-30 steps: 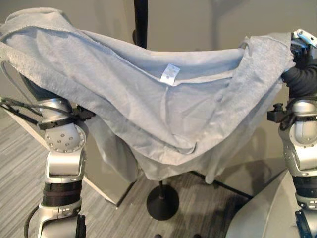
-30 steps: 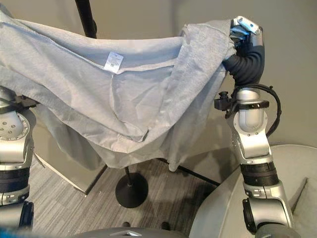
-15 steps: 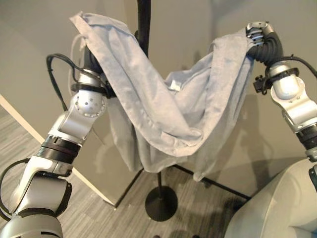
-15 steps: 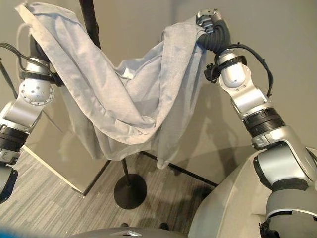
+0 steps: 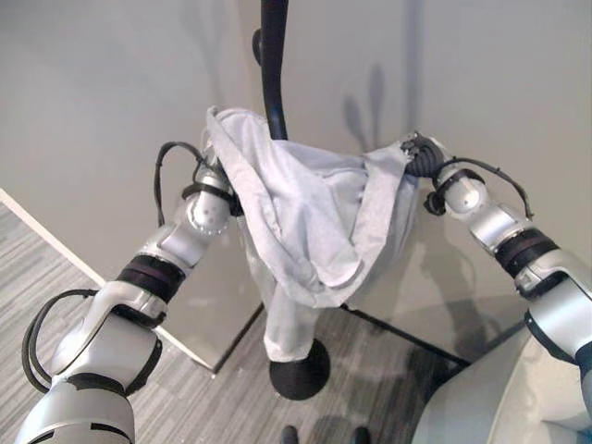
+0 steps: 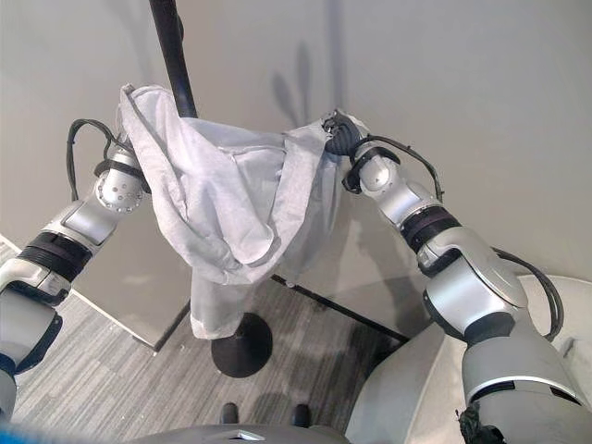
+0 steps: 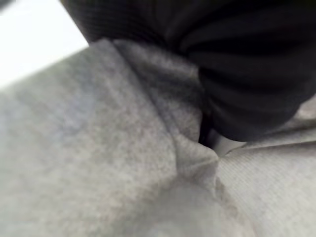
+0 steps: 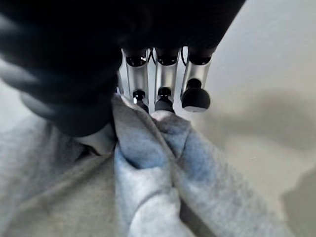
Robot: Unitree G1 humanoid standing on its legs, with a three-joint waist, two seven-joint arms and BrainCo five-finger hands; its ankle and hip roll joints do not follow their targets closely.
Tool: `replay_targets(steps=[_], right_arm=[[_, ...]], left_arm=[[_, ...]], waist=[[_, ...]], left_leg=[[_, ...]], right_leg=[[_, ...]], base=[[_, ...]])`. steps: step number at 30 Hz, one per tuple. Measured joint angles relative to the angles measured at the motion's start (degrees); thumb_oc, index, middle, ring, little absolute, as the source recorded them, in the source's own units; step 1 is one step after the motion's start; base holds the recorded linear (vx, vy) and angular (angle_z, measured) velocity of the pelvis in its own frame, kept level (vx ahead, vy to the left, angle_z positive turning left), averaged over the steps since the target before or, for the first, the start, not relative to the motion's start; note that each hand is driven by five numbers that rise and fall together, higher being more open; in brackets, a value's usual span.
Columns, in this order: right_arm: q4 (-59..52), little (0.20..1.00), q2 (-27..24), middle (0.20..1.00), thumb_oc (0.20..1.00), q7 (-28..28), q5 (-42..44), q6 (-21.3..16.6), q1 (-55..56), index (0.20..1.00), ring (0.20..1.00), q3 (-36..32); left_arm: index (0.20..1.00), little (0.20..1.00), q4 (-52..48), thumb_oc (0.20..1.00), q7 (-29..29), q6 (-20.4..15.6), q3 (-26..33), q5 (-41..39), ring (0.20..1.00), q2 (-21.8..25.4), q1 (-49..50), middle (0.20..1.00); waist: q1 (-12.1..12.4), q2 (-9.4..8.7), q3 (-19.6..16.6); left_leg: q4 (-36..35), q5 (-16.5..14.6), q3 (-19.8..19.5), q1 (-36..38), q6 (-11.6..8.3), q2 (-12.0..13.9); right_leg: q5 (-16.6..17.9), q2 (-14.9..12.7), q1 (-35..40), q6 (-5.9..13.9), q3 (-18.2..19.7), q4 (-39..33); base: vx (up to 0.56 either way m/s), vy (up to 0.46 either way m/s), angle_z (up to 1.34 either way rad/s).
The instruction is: Hang the clothes on the sofa on the clothes rack.
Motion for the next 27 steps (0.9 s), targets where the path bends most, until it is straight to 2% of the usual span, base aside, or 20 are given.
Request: replay_targets(steps=[10, 21, 27], right_arm=[[-4.28, 0.200, -0.82, 0.200, 0.200, -0.99, 0.51, 0.06, 0.00, 0.200, 0.200, -2.63], [-15.92, 0.200, -3.72, 0.200, 0.200, -2.56, 2.84, -0.89, -0.20, 0.200, 0.200, -6.06], [-13.51, 0.200, -3.58, 0.200, 0.200, -2.23, 2.77, -1.39, -2.32, 0.200, 0.200, -4.04]], left_arm=[[0.200, 0.200, 0.58, 0.200, 0.08, 0.35, 3.34, -0.09, 0.200, 0.01, 0.75, 0.200], [0.200, 0.200, 1.17, 0.200, 0.35, 1.23, 11.62, -0.83, 0.200, -0.20, 7.16, 0.200], [0.200, 0.200, 5.05, 0.200, 0.32, 1.88, 11.70, -1.28, 0.200, -0.18, 7.99, 0.200]], waist=[[0.11, -0.43, 1.28], [0.09, -1.40, 2.40], [0.72, -2.26, 2.85]], left_leg=[[0.00, -0.03, -0.91, -0.04, -0.05, -0.01], [0.00, -0.03, -1.16, 0.24, -0.06, 0.01], [0.01, 0.00, -1.03, 0.84, -0.03, 0.01]], right_leg=[[-0.12, 0.00, 0.27, 0.16, -0.64, -0.07], [-0.24, 0.01, 0.71, 0.32, -1.12, -0.06], [-0.23, 0.01, 1.39, 0.32, -1.22, -0.04]], base=[[0.00, 0.003, 0.02], [0.00, 0.001, 0.01], [0.00, 0.000, 0.00]])
